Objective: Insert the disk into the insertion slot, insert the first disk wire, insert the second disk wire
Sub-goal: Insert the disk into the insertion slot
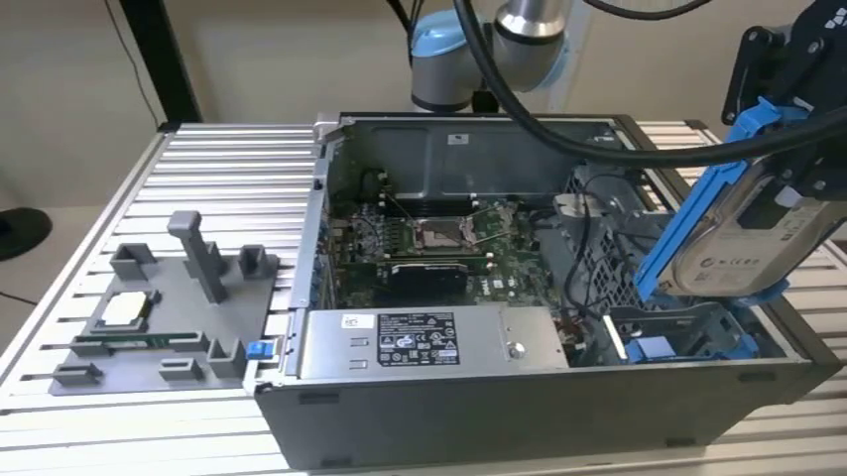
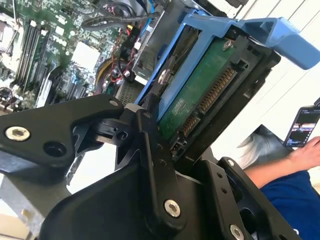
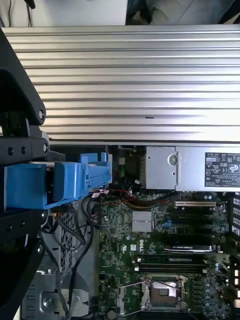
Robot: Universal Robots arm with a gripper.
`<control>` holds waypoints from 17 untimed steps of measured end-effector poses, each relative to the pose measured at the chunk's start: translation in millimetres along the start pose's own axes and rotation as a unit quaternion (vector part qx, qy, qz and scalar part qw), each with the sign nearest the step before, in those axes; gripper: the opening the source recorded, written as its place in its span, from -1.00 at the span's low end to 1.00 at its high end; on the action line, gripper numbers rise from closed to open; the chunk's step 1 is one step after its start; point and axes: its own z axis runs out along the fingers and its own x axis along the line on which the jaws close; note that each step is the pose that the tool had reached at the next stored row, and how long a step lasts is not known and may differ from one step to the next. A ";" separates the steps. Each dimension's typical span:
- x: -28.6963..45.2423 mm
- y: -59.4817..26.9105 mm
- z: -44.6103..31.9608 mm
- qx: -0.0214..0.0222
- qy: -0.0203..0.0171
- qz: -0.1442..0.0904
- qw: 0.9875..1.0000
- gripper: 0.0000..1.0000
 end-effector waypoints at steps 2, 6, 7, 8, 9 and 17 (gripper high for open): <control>-1.0 -3.7 3.3 0.000 0.000 0.000 1.000 -1.00; -4.2 -9.7 10.3 0.000 0.000 0.000 1.000 -1.00; -5.2 -10.5 12.0 0.000 0.000 0.000 1.000 -1.00; -5.9 -10.9 13.8 0.000 0.000 0.000 1.000 -1.00; -6.2 -11.0 15.7 0.000 0.000 0.000 1.000 -1.00; -6.6 -11.8 30.2 0.000 0.000 0.000 1.000 -1.00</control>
